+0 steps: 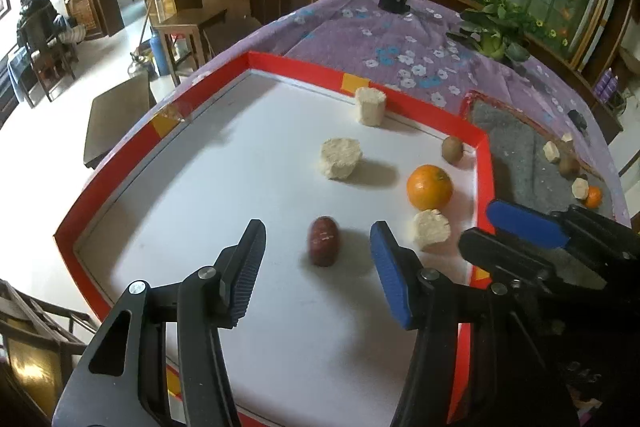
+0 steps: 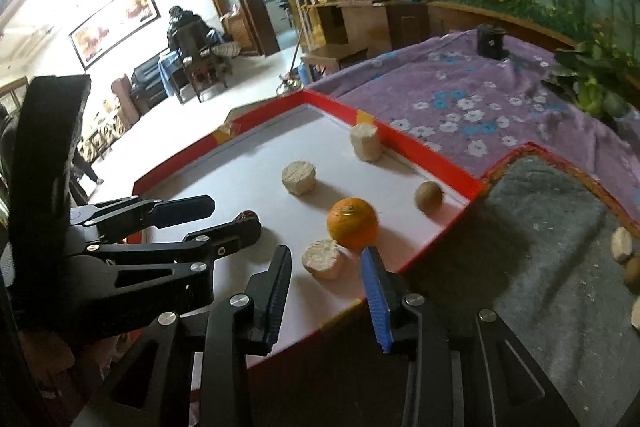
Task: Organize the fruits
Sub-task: 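Move both grippers back over the remaining items on the felt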
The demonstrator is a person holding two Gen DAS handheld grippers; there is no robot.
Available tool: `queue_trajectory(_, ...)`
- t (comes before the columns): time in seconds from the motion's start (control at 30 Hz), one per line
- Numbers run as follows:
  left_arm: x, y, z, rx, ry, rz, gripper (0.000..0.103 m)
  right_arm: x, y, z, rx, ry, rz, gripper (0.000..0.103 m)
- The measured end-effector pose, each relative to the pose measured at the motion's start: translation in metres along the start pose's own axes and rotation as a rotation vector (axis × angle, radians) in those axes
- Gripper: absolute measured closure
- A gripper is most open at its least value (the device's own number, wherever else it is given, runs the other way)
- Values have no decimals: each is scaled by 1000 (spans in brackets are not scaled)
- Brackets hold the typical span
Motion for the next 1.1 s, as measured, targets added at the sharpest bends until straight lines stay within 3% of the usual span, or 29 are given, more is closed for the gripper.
queue_trajectory(0.1,-1,-5,14,4,15,11,48,3,-18,8,34,15,38,57)
queue_trajectory(0.27,-5,-12,45,21,53,34,48,10,-48,28,102,38,91,56)
queue_trajectory(0.6,-12,-17,122,89,148,53,48,41,-91,89,198,150,94,56)
queue_trajectory(1.1,-14,11,226,178,270,-18,49,91,-155,187,336,331,157,55)
Point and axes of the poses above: each gripper's, at about its wrist camera, not at the fingertips, and y roughly the way its jaws point, z to its right, x to its underside, the point moved 6 cm from there along y, roughly the way its jaws point, and after that the axes turned 2 degrees about -z, right-handed, at the moved point
